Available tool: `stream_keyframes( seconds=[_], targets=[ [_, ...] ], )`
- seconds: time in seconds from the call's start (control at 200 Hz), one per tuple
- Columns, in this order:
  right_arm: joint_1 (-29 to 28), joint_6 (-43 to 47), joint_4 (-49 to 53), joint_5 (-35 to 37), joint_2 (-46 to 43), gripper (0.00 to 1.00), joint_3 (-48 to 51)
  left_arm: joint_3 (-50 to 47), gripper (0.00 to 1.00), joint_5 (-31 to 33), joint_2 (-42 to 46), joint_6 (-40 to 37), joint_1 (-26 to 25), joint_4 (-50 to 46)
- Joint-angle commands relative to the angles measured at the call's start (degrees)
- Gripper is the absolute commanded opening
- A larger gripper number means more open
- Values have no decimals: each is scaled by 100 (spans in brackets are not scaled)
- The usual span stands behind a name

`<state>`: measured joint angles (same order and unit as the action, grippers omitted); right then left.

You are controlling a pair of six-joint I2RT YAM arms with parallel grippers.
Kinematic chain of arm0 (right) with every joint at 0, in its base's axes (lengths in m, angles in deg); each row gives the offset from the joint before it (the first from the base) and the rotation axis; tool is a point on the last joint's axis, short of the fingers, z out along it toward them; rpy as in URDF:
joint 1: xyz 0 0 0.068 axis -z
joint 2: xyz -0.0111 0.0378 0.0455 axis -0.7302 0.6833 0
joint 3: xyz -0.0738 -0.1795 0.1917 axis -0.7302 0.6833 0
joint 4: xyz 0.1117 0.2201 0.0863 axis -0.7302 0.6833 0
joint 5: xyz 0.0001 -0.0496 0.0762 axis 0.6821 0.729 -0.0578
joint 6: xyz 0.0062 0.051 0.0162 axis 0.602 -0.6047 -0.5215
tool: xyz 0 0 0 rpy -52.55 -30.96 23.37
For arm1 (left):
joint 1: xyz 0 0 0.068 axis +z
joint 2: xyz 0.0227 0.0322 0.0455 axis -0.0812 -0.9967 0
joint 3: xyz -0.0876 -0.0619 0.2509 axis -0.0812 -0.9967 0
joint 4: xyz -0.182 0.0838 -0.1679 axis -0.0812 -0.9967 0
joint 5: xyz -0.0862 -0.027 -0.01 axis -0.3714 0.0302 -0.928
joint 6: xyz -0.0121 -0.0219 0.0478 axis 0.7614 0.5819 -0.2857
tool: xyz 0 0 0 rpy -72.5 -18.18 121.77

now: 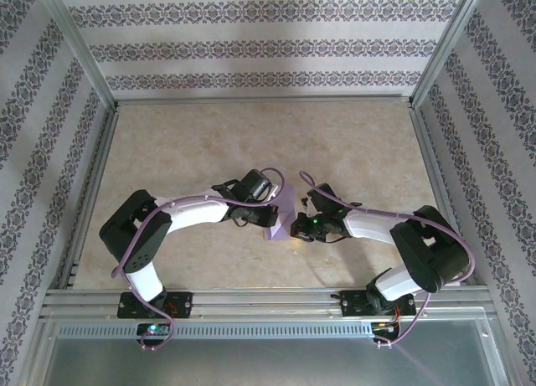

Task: Fold a paper plane with a square sheet of paper (fold left side to right side)
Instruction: Fold the triangle a second time at the center of the table.

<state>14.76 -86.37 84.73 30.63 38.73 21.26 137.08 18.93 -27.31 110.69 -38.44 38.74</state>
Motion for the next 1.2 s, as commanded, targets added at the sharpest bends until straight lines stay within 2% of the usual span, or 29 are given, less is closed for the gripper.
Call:
stream_keyframes(
  seconds=[0.0,0.345,1.194],
  targets=[
    [-55,117,389,283,167,0,17,-28,0,-40,-134,-200,115,-77],
    [-53,113,420,274,173,0,20,164,0,-70,-435,-378,257,-83],
    [-55,120,443,283,237,0,21,247,0,172,-530,-502,389,22]
  ],
)
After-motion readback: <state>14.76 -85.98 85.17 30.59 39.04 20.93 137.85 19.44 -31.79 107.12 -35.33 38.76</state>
